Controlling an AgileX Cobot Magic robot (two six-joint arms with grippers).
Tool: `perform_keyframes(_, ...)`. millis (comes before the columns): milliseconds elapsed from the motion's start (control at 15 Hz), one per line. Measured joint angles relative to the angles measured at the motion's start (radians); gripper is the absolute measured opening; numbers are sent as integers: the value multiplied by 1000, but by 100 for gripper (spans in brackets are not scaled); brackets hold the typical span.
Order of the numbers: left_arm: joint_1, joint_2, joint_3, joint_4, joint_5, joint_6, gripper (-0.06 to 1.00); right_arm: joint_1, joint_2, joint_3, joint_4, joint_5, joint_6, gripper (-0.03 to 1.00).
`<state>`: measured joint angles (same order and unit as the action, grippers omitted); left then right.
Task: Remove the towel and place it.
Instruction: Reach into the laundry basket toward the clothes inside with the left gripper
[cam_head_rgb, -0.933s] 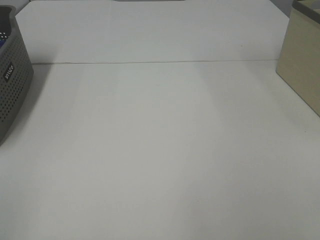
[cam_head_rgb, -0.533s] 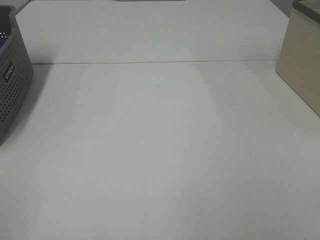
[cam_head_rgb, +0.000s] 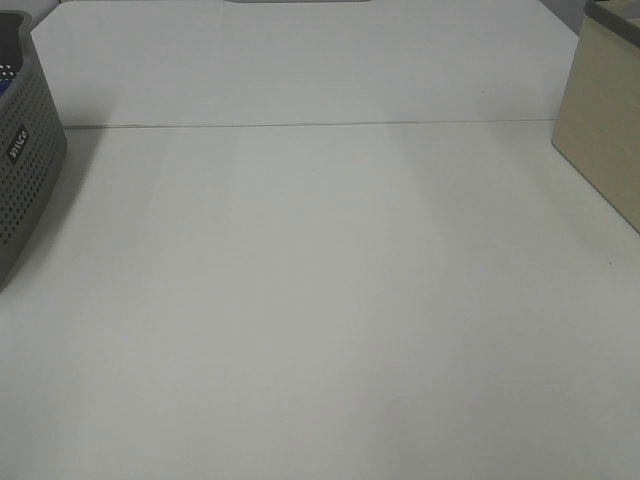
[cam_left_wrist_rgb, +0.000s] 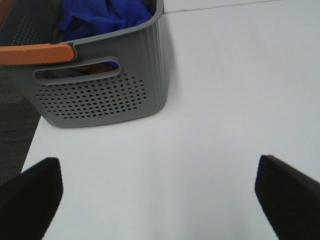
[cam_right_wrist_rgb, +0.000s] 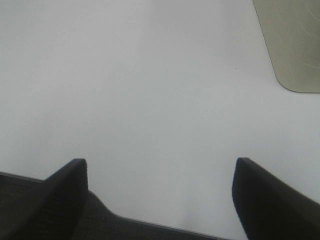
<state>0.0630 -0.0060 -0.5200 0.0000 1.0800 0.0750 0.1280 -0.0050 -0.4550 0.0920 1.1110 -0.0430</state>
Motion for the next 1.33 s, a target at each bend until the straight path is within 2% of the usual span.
perform_keyframes(1333, 0, 0, 0, 0, 0, 0, 99, 0, 0, 0, 0, 0, 0, 78)
